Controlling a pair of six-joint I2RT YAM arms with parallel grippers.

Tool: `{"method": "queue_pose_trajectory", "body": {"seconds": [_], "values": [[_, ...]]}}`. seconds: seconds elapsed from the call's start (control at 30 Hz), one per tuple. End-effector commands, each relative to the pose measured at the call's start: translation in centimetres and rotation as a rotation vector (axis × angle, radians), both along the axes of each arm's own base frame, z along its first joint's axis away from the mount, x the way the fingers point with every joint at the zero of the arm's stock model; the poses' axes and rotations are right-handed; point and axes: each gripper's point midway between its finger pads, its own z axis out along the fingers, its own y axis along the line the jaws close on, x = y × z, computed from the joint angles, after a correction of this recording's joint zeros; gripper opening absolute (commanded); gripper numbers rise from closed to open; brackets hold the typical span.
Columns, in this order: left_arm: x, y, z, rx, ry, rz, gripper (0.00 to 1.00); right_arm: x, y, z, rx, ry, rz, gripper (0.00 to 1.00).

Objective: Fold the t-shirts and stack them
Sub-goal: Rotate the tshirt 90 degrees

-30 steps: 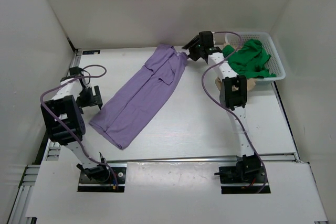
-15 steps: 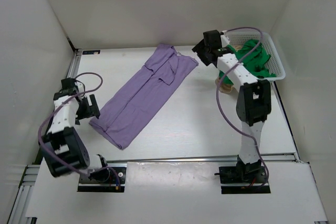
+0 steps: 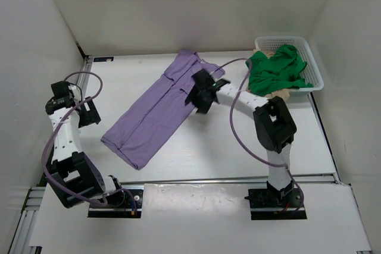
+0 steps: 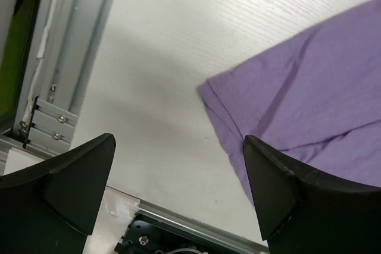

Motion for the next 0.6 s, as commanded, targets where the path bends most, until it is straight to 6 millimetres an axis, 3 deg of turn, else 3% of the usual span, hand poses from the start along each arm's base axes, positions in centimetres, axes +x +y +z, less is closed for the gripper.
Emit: {"method": "queue_pose_trajectory", "body": {"seconds": [0.0,0.03,0.07,0.1,0.13,0.27,0.4,0.57], "values": [[0.2,1.1,2.4,0.028,-0.115,0.033,1.0,-9.4,5.9,3.5,0.133,0.073,0.172,0.64],[0.0,0.7,2.3,0.016,-0.121,0.026,1.0,-11.1,7.1,3.5,0.155,0.089,0.177,0.64],[-0.7,0.7,2.0,0.02,-0.128,0.035,1.0,-14.6,8.5,2.8,0.154,0.121,0.222,0.64],[-1.0,0.3,1.9,0.012,-0.132,0.029,1.0,-16.3,9.3,2.1,0.161,0.147,0.226,0.63],[-1.2,0.0,1.7,0.003,-0.136,0.024,1.0,-18.6,11.4,2.1,0.207,0.168,0.23,0.63],[-2.5,-1.1,2.5,0.005,-0.178,0.012,1.0,-23.5,14.3,-0.9,0.279,0.277,0.168,0.59],[-3.0,-1.3,3.9,0.019,-0.205,0.011,1.0,-26.1,17.2,-3.3,0.321,0.361,0.107,0.59],[-3.2,-1.4,4.8,0.019,-0.205,0.011,1.0,-25.2,19.2,-4.5,0.345,0.382,0.013,0.58]]}}
